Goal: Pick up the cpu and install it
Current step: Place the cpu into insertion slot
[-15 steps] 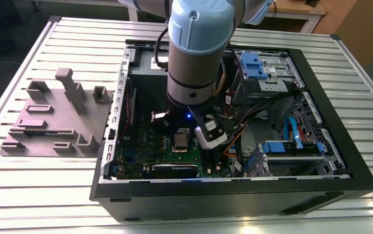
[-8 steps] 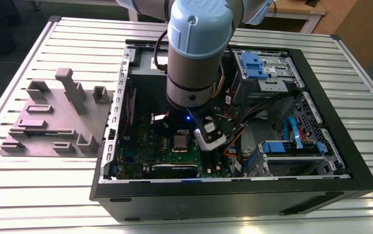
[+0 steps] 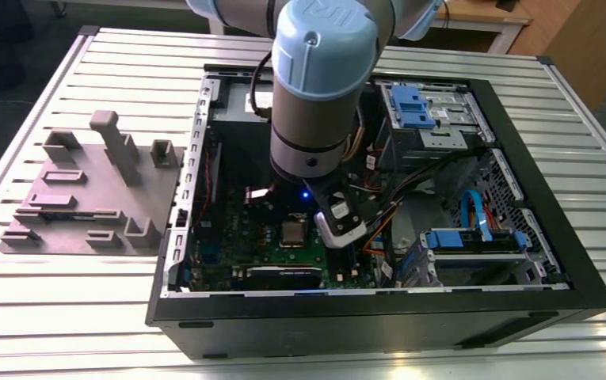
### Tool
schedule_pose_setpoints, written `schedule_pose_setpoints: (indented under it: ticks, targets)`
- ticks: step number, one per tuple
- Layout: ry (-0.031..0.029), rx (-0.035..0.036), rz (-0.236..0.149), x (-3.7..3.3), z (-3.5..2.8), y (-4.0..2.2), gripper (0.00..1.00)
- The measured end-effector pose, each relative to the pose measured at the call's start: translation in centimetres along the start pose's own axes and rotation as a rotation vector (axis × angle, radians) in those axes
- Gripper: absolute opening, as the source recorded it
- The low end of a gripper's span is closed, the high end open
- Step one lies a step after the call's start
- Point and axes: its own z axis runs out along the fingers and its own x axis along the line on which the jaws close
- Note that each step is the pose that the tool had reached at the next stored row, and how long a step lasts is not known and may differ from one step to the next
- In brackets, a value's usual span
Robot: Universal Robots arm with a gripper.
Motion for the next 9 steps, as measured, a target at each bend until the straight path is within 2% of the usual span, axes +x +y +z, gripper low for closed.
schedule_pose_setpoints:
  ticks: [9]
  targets:
    - [0.0004, 0.0008, 0.005, 0.0, 0.47, -0.03, 0.47]
